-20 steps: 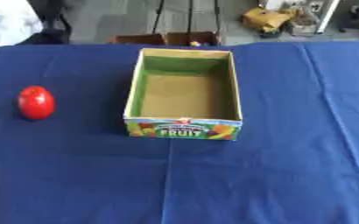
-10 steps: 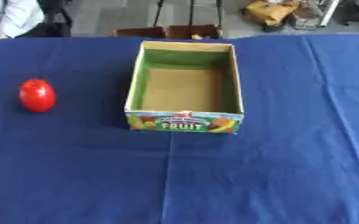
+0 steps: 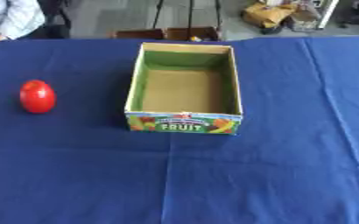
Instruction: Pick up objects on the table and place them in the box.
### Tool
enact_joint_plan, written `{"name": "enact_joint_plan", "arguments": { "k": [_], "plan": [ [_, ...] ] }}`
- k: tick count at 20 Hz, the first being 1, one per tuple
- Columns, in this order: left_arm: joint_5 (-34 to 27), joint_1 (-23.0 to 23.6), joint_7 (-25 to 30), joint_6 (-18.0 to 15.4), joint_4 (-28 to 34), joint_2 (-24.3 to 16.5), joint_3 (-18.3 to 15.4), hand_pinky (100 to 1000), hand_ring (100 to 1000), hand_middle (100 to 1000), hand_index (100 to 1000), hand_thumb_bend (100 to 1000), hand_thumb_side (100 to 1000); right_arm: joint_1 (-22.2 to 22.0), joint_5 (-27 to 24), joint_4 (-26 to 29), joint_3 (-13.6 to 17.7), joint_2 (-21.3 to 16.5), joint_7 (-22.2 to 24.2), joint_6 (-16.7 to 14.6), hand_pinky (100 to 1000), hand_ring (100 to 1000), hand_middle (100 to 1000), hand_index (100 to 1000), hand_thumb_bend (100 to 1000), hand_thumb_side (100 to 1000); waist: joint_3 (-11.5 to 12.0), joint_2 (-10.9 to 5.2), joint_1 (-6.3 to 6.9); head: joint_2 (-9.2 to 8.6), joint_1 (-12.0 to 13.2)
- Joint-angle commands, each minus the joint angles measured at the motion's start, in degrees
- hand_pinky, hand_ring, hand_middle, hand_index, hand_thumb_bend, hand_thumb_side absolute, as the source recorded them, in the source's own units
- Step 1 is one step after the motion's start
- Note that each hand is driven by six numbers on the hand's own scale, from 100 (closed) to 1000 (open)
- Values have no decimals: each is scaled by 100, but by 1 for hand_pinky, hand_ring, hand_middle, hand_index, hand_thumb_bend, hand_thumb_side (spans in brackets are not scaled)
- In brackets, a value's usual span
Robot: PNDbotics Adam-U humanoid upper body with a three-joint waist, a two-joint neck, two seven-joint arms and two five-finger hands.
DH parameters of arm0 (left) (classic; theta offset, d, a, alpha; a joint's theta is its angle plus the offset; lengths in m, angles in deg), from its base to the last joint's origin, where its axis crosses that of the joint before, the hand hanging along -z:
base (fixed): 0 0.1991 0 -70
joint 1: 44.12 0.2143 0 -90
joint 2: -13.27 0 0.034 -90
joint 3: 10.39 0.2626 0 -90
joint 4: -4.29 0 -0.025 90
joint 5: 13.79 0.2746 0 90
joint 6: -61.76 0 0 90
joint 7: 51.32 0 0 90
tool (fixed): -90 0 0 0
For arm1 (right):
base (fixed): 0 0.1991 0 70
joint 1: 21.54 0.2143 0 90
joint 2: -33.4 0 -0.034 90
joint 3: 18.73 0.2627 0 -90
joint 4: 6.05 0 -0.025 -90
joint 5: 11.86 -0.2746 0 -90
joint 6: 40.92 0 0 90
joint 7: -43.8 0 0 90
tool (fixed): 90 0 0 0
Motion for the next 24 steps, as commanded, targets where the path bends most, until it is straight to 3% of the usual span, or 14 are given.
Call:
{"name": "enact_joint_plan", "arguments": {
  "k": [1, 12, 24],
  "plan": [
    [79, -175, 215, 238, -211, -475, 6, 561, 684, 745, 987, 100, 940, 32, 7, 86, 22, -175, -31, -18, 716, 805, 788, 863, 100, 1000, -6, -99, -15, 10, 102],
    [459, -588, 713, 603, -1040, -850, 130, 586, 719, 766, 999, 100, 949, 21, -10, 86, 8, -157, -2, -18, 717, 801, 787, 862, 100, 1000, -47, -72, -85, -213, 439],
    [1370, -1493, 1699, 489, -2602, -1410, 1017, 748, 844, 873, 1000, 100, 955, 2, -42, 86, -59, -203, 75, -32, 717, 798, 786, 862, 100, 1000, -126, -81, -83, -323, 394]
  ]
}}
